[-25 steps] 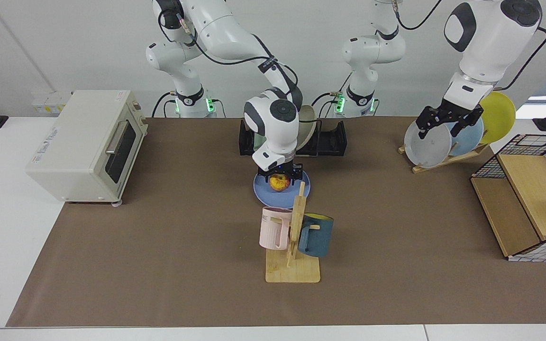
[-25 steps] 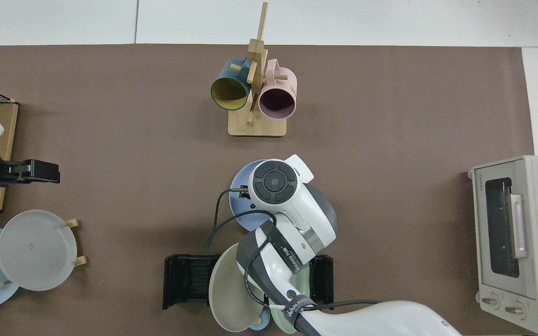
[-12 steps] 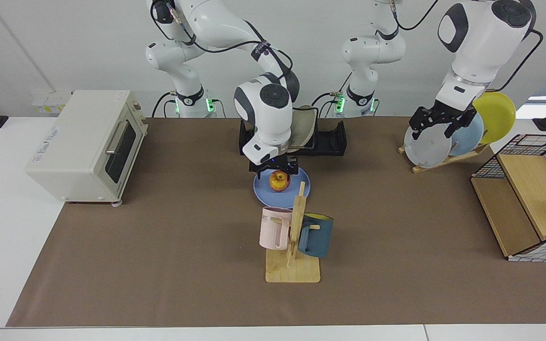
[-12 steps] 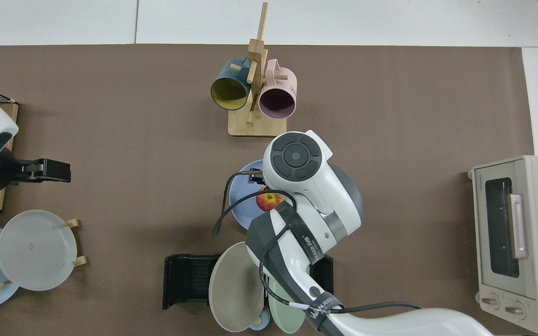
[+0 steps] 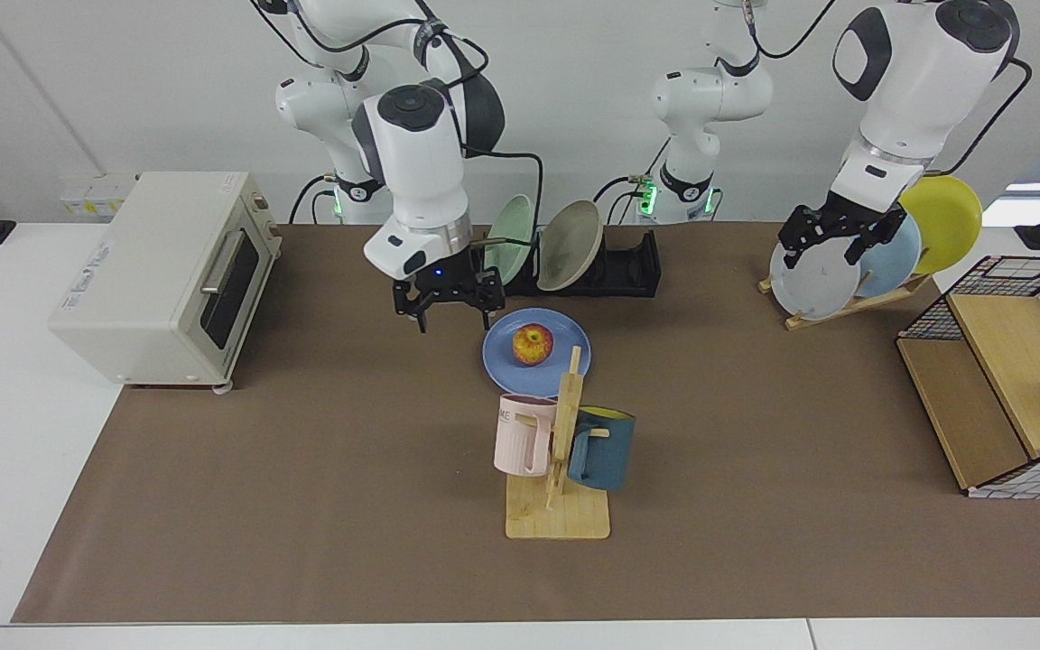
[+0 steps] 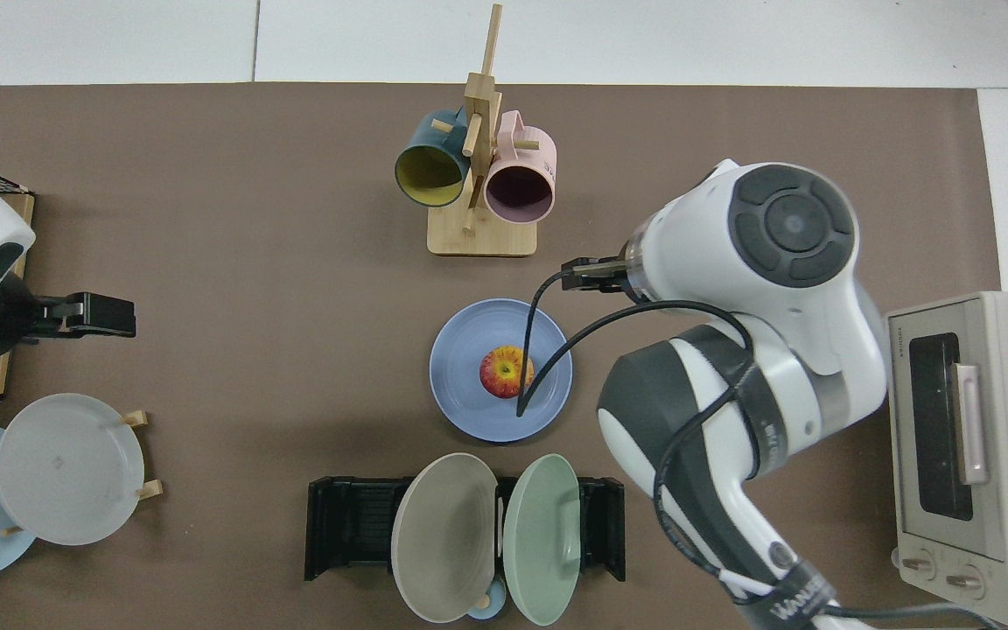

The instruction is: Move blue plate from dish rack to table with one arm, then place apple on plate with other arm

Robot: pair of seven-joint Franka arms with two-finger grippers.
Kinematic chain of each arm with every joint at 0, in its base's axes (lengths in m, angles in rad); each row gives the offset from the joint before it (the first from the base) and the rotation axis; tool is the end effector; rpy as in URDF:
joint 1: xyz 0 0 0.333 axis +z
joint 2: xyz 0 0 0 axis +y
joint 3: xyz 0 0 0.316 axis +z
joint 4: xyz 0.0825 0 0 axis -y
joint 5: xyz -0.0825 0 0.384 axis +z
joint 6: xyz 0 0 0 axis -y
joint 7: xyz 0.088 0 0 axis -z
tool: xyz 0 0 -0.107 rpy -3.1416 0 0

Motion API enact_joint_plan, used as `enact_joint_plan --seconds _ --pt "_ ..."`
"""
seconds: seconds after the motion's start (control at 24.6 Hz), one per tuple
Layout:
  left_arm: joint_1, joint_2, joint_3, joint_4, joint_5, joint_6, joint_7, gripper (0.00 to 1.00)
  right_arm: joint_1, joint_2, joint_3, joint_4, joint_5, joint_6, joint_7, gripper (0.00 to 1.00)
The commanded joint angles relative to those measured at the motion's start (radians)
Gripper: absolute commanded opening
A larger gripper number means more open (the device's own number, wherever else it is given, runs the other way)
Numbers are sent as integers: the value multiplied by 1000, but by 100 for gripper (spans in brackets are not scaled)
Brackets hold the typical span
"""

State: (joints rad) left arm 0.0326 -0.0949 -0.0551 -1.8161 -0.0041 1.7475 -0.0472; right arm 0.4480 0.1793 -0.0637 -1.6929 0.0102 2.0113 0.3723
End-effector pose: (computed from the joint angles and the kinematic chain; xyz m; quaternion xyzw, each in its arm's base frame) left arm 0.5349 -0.0135 0.5747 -0.9998 -0.0128 -0.0131 0.0001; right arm 0.5835 0.2394 0.5005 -0.9976 -0.0050 -0.0651 0.0249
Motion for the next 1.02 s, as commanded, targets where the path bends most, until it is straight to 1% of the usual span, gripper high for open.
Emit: enact_joint_plan --seconds 0.0,0.16,0.45,0.53,0.61,0.65,0.77,0.89,0.97 --pt "-5 1 4 3 -11 9 -13 100 -109 -38 10 -13 -6 -16 -171 100" --pt "-5 1 4 1 -11 7 -13 100 -215 -50 13 -13 8 -16 -301 100" --pt "-7 3 4 0 -11 7 -13 100 -350 -58 15 -13 8 -16 -470 100" --pt "-7 3 4 0 -11 7 -13 100 -371 -67 13 -13 8 -19 -495 100" --pt "-7 3 4 0 -11 7 -13 100 -385 -73 13 -13 -10 -31 -500 100" --pt "-7 3 4 0 -11 9 -13 100 -385 -73 12 -13 -10 -45 -501 100" --pt "-7 3 4 0 -11 9 -13 100 -391 -78 8 5 -1 -133 -500 100" --pt "-7 3 4 0 -11 9 -13 100 -397 -78 12 108 -9 -241 -494 100" --pt "-7 3 4 0 -11 9 -13 100 -394 -83 12 125 -7 -301 -490 100"
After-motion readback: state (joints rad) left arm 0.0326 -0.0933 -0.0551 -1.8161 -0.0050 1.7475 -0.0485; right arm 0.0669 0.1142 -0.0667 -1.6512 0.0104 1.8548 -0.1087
